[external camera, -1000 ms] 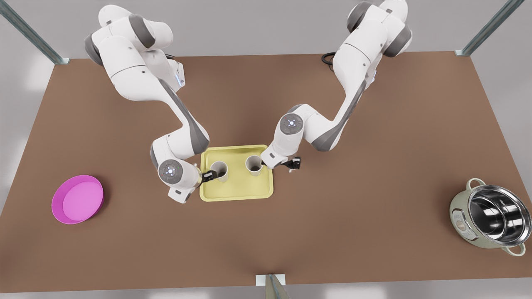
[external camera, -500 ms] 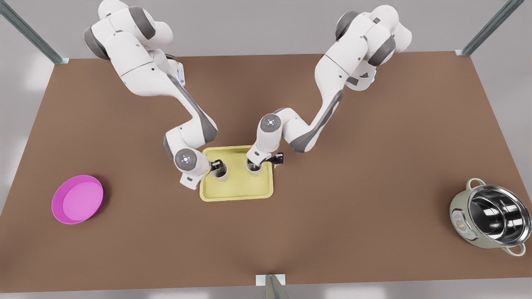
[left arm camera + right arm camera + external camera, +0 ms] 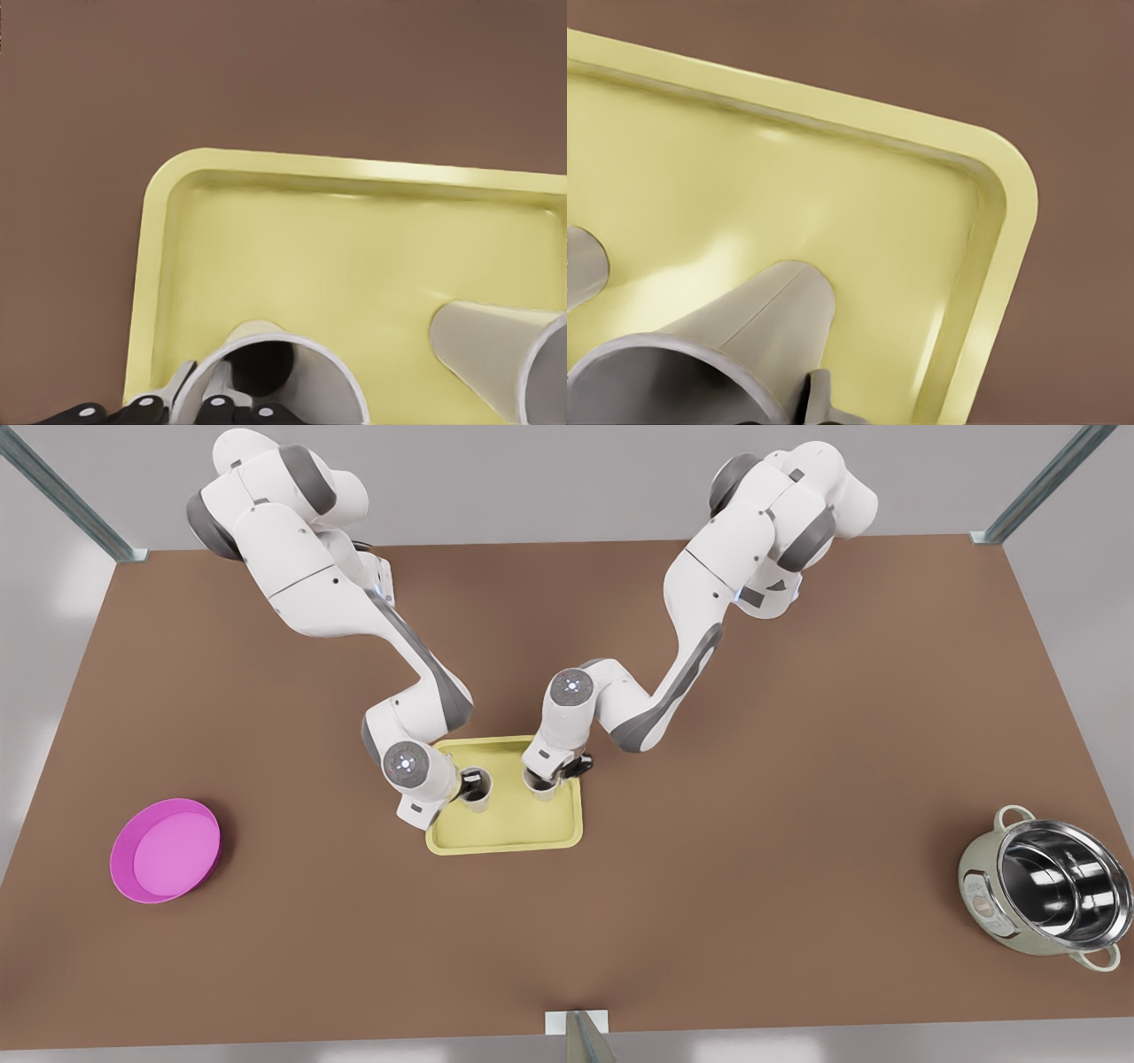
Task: Use the left arm to pick up the white IKEA cup from the tray and place it on the middle-left position; use the right arm to pick up the white IKEA cup from the tray and place it on the middle-right position
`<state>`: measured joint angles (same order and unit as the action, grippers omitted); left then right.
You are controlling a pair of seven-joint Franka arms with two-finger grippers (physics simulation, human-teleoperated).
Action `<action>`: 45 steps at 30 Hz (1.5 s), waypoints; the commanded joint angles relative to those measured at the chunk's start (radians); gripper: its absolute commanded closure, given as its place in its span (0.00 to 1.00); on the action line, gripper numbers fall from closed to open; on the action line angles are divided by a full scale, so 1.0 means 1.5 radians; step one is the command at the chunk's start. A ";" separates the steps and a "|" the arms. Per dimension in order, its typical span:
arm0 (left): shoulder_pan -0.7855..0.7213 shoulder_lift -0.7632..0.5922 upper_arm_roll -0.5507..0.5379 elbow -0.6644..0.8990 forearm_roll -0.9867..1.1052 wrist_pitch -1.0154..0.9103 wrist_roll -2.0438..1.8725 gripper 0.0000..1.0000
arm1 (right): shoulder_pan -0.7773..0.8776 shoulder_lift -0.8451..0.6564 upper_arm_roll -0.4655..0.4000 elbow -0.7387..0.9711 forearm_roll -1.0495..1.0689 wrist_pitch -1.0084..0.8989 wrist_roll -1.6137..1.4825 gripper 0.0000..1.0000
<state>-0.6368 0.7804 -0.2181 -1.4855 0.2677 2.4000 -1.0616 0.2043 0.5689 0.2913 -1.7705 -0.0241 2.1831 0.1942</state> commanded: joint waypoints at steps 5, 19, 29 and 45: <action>0.004 -0.005 0.000 0.000 -0.004 0.004 -0.079 0.96 | -0.058 -0.056 -0.001 0.000 -0.010 -0.036 0.001 0.89; 0.312 -0.134 0.002 -0.092 -0.026 -0.058 0.394 0.96 | -0.227 -0.076 0.000 -0.096 0.028 -0.034 -0.199 0.44; 0.312 -0.063 0.005 -0.095 -0.012 0.074 0.373 0.96 | -0.228 -0.119 -0.004 -0.049 0.026 -0.046 -0.190 0.00; 0.350 -0.361 0.021 0.032 -0.095 -0.526 0.637 0.00 | -0.237 -0.285 -0.056 0.147 -0.020 -0.370 -0.175 0.00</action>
<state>-0.1259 0.2550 -0.1974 -1.4372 0.1505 1.8998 -0.4608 -0.1558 0.1410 0.2059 -1.5501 -0.0455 1.6516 -0.0264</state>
